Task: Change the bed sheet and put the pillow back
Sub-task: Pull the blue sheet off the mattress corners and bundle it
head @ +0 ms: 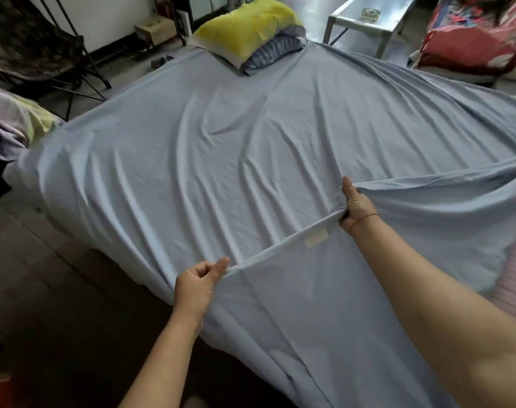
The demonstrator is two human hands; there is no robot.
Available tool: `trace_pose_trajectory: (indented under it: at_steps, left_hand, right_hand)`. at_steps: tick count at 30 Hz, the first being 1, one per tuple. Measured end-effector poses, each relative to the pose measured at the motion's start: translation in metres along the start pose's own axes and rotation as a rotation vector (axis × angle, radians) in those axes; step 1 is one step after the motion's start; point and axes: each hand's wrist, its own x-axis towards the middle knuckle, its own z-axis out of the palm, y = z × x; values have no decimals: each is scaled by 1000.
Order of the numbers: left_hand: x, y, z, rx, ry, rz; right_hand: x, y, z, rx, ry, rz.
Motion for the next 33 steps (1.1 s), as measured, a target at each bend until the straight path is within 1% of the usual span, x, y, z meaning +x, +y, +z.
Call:
trace_pose_trajectory:
  at_steps: [6, 9, 12, 14, 18, 27, 33]
  left_hand:
    - [52, 32, -81, -48, -110, -45]
    - [74, 50, -122, -85, -167, -74]
    - [100, 65, -160, -72, -178, -64]
    - [121, 72, -182, -75, -175, -68]
    - [177, 84, -220, -35, -113, -67]
    - [311, 120, -284, -61, -15, -49]
    - [373, 128, -333, -46, -1, -105]
  right_hand:
    - [-2, 30, 100, -14, 3, -69]
    - [-1, 48, 150, -4, 8, -66]
    - [3, 69, 197, -1, 1, -58]
    - [9, 79, 230, -6, -9, -55]
    - [33, 98, 294, 4, -42, -27]
    - [102, 129, 444, -13, -82, -1]
    - [127, 159, 524, -66, -9, 42]
